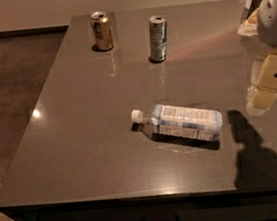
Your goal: Knock redbull can over
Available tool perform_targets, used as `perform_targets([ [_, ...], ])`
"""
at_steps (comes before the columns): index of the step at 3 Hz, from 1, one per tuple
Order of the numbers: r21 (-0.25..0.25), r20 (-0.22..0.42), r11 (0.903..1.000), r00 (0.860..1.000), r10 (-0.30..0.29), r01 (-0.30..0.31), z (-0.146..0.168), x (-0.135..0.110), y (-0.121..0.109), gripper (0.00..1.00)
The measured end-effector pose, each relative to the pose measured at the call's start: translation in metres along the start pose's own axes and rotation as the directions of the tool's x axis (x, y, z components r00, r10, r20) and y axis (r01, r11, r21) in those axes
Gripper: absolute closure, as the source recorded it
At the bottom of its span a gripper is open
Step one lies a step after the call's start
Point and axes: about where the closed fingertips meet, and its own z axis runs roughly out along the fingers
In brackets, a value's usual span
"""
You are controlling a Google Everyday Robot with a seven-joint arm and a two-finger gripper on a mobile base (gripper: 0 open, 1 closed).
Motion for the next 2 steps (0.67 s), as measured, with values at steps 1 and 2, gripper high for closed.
perform_targets([
  [1, -0.002, 0.054, 0.9993, 0.998, 0.038, -0.038, 0.010, -0.017, -0.020, 0.00],
  [2, 0.013, 0.122, 0.9936, 0.986, 0.110, -0.112, 0.023, -0.035, -0.051, 0.00],
])
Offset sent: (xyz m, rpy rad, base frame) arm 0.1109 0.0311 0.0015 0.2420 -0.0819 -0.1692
